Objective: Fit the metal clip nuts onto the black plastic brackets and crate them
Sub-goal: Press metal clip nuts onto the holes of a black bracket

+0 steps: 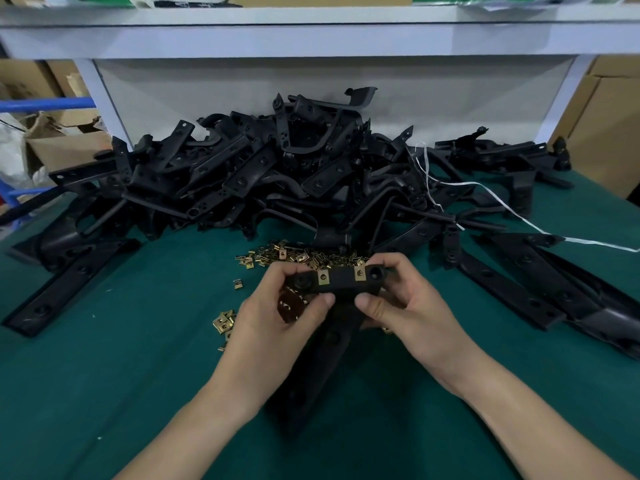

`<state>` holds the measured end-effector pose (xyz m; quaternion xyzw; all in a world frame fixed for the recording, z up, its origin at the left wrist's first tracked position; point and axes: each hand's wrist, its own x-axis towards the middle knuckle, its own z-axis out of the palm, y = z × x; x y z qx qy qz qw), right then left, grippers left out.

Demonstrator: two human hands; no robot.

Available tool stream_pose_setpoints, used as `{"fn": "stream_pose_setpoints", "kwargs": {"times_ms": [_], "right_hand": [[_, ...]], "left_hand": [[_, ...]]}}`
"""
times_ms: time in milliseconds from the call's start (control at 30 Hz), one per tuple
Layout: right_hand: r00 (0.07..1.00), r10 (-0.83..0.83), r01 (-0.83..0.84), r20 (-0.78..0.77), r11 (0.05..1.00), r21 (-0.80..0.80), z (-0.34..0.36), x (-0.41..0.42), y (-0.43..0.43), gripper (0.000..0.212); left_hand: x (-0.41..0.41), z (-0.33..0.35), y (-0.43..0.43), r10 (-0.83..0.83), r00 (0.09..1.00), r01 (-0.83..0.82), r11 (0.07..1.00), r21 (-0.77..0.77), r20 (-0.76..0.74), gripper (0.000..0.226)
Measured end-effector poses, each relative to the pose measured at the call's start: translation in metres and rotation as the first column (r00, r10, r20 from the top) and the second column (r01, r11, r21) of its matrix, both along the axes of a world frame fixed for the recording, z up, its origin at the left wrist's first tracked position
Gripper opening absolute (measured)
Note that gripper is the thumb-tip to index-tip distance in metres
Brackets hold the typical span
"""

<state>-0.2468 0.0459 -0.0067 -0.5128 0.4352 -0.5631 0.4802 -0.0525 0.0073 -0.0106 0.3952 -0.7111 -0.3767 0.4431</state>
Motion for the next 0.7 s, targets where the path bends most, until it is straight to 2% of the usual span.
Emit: {"fn": "stream_pose_setpoints", "kwargs": {"times_ms": [200, 400, 700], "right_hand": [[0.99, -0.008, -0.003, -0.137, 0.997, -0.081, -0.0006, 0.0042, 0.0039, 0.036], [0.984, -0.075, 0.053, -0.163, 0.99, -0.134, 0.0008, 0.0064, 0.0047, 0.027], [0.981, -0.099, 0.079, -0.166, 0.989, -0.124, 0.0036, 0.0086, 0.0054, 0.027]], "left_hand": [[0.0003, 0.0022, 0.0045, -0.034, 0.999, 0.034, 0.997, -0.068, -0.005, 0.031], [-0.001, -0.0005, 0.0045, 0.021, 0.998, -0.014, 0.992, -0.122, 0.06, 0.031], [-0.0015, -0.0004, 0.0045, 0.012, 0.997, 0.0, 0.987, -0.161, 0.076, 0.027]]}}
